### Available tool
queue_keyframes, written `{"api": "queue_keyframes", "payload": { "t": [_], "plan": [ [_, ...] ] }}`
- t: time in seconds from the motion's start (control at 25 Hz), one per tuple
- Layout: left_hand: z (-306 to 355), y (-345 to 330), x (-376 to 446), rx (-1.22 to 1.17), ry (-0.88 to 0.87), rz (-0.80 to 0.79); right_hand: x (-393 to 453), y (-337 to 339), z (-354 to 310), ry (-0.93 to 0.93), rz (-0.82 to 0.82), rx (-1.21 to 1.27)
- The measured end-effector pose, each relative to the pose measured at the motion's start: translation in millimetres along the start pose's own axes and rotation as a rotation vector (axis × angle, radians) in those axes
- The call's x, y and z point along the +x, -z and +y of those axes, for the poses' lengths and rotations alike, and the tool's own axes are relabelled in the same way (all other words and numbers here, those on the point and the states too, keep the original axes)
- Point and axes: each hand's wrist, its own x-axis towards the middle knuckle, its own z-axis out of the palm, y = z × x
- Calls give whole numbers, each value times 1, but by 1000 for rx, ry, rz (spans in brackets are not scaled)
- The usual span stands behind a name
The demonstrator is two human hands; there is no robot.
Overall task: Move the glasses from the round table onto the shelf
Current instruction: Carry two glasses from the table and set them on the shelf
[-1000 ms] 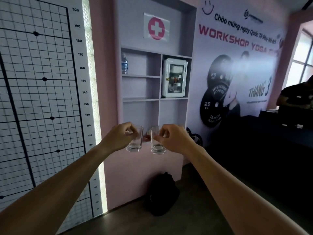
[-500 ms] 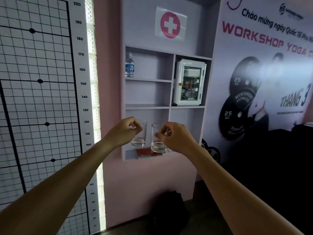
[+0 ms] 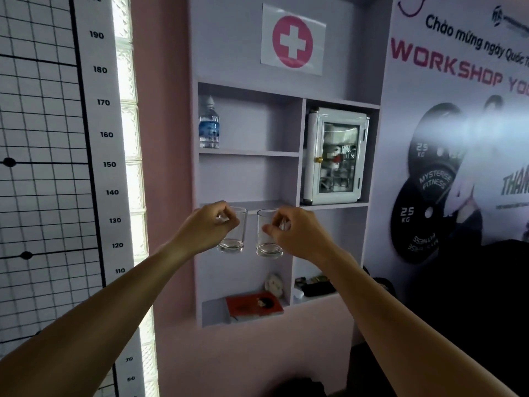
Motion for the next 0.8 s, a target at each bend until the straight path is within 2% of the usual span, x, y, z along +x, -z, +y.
{"api": "queue_keyframes", "payload": {
  "t": [0.32, 0.48, 0.8],
  "plan": [
    [-62, -37, 107, 80, 40, 91, 124, -45, 73, 123, 44, 63],
    [-84, -54, 158, 77, 63, 197, 189, -63, 104, 204, -2, 119],
    [-116, -68, 228, 178, 168, 305, 296, -104, 146, 281, -116, 168]
  ]
}}
